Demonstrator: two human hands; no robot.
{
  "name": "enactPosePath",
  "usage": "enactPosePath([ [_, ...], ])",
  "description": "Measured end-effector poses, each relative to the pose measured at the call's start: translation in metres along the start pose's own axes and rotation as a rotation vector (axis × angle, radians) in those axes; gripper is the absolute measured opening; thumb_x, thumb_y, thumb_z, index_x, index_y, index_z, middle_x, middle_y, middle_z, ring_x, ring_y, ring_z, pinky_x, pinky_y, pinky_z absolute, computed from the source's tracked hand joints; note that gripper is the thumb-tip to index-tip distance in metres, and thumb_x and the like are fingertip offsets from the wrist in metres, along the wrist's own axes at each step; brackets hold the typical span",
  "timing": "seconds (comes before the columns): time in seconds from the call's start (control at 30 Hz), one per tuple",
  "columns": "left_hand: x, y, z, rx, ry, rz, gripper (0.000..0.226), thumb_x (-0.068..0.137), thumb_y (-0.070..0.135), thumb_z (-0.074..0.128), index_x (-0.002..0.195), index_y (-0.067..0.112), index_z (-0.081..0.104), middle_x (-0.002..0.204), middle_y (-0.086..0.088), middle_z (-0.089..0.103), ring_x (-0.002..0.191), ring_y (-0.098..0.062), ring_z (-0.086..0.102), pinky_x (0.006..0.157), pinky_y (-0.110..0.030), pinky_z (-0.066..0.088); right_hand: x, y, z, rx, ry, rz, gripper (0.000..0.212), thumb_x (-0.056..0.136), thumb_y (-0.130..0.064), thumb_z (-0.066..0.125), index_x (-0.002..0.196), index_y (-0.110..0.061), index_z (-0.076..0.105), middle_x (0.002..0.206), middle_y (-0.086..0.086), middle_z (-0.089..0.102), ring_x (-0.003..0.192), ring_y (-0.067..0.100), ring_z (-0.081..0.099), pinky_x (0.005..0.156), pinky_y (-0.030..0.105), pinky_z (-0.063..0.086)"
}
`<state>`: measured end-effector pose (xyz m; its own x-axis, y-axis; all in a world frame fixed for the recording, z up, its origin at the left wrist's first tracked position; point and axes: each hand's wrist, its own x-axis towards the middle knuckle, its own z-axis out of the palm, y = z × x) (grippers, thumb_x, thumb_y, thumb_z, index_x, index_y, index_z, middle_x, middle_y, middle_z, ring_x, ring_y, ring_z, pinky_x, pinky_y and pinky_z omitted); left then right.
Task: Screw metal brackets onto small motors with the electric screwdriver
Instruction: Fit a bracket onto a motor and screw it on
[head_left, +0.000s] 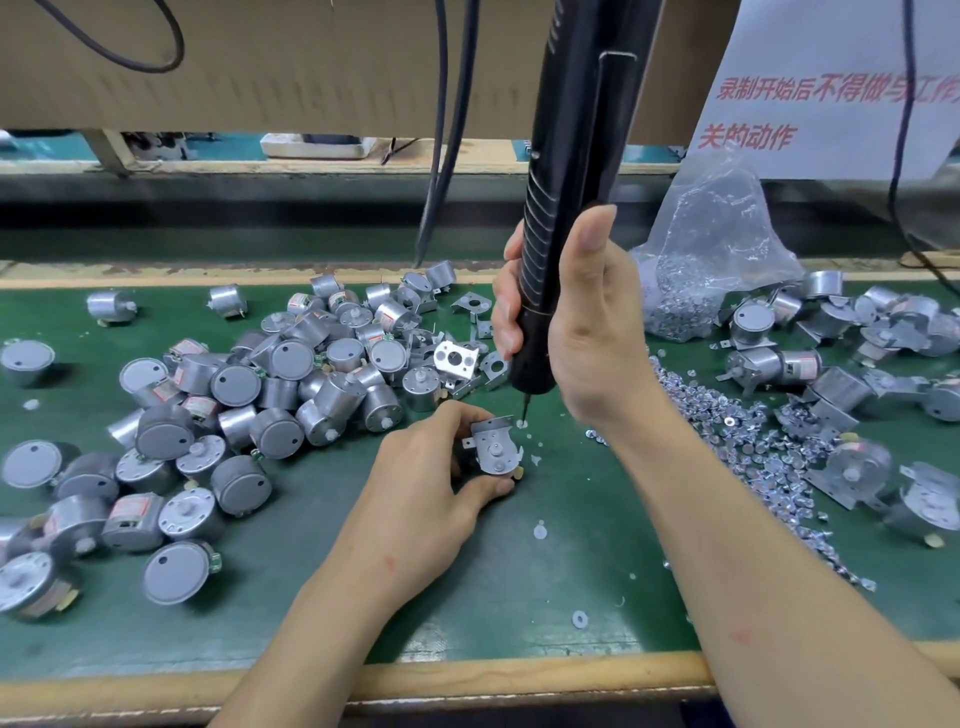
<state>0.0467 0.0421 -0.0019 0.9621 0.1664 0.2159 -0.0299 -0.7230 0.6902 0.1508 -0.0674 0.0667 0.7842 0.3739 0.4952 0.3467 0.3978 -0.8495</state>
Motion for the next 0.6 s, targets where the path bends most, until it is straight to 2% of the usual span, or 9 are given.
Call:
enactPosePath([
  [0.2,0.001,0.001,0.0,0.002,0.013,-0.009,0.037,0.076,0.028,0.084,0.104,0.031,0.061,0.072,0.027,0.056,0.074,0.013,0.052,0.064,-0.003,0.035,-0.002,-0.001,0.008,0.045,0.014,-0.002,0.078,0.072,-0.085,0.049,0.087,-0.008,0.052,0.057,0.001,0.054,0.042,0.021,0.046,0.047,0.035,0.039],
  [0.33,0.001,0.001,-0.001,0.012,0.019,-0.026,0.038,0.075,0.031,0.085,0.103,0.032,0.059,0.074,0.026,0.057,0.075,0.013,0.052,0.064,-0.003,0.035,-0.003,0.001,0.013,0.052,0.005,0.022,0.076,0.073,-0.083,0.05,0.086,-0.009,0.052,0.058,-0.001,0.055,0.043,0.021,0.047,0.047,0.031,0.042],
  [0.6,0.001,0.002,-0.001,0.028,0.037,-0.016,0.039,0.074,0.031,0.086,0.104,0.033,0.061,0.065,0.031,0.052,0.074,0.019,0.049,0.065,0.0,0.033,-0.002,0.006,0.016,0.038,0.007,0.05,0.079,0.072,-0.083,0.05,0.088,-0.006,0.051,0.059,-0.001,0.056,0.044,0.021,0.048,0.046,0.03,0.043],
])
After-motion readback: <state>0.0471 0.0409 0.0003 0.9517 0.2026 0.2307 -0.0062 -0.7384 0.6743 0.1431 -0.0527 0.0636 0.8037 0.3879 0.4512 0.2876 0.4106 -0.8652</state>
